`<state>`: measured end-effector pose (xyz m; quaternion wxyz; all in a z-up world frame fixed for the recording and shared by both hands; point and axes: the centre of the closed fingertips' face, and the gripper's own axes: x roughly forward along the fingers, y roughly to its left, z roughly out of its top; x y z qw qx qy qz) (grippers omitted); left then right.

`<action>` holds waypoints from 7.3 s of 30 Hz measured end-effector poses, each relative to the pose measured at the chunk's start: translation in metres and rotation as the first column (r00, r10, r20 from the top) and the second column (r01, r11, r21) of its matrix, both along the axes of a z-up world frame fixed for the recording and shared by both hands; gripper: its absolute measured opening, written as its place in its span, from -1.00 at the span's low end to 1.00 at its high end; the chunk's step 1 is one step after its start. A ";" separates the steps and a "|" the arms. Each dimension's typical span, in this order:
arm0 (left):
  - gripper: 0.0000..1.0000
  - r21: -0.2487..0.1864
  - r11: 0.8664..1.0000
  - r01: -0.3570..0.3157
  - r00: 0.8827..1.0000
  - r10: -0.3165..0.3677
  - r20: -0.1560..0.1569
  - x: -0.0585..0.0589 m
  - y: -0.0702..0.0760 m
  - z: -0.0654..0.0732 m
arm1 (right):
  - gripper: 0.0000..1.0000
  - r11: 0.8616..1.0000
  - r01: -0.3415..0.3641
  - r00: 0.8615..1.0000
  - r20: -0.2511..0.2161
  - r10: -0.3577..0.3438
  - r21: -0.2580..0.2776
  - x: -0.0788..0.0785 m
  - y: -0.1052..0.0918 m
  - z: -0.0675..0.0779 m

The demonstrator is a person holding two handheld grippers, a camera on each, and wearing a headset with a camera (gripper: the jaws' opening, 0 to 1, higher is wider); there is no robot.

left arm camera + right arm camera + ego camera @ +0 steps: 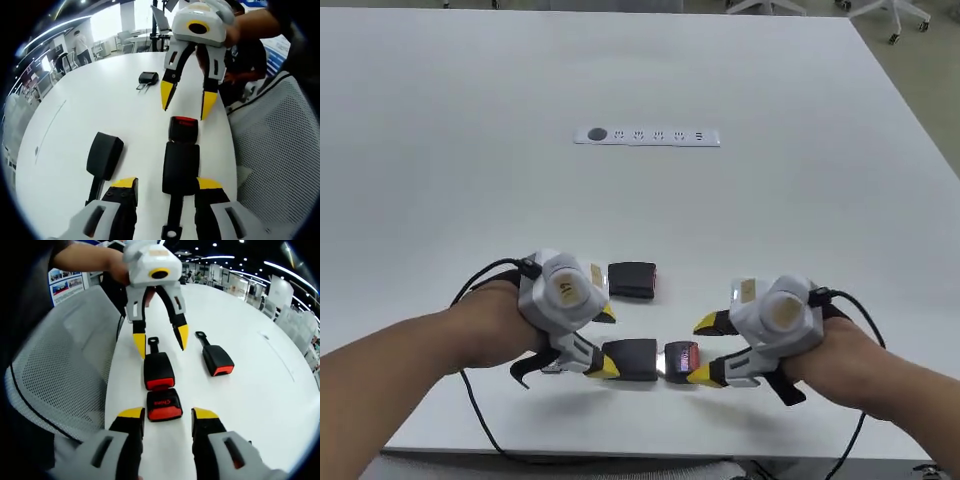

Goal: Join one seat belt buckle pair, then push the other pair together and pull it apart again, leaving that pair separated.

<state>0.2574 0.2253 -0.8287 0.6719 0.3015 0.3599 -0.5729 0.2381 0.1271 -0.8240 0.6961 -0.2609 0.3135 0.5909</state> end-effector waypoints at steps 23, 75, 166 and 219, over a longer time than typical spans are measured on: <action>0.00 0.014 0.999 -0.049 0.996 0.048 0.072 0.088 0.004 0.008 | -0.25 0.980 0.167 0.984 0.084 -0.158 -0.112 0.087 -0.129 0.002; -0.35 0.072 0.993 0.092 0.996 -0.091 -0.006 0.099 -0.006 -0.028 | -0.31 0.980 0.017 0.999 -0.028 -0.023 -0.200 0.101 -0.114 -0.032; -0.37 0.070 0.989 0.129 0.992 -0.130 -0.001 0.100 -0.008 -0.027 | -0.34 0.976 -0.128 0.992 -0.015 0.127 -0.176 0.114 0.020 -0.034; -0.34 0.085 0.991 0.102 0.995 -0.102 -0.001 0.101 -0.007 -0.027 | -0.22 0.940 -0.034 0.999 -0.035 0.024 -0.339 0.111 -0.148 -0.034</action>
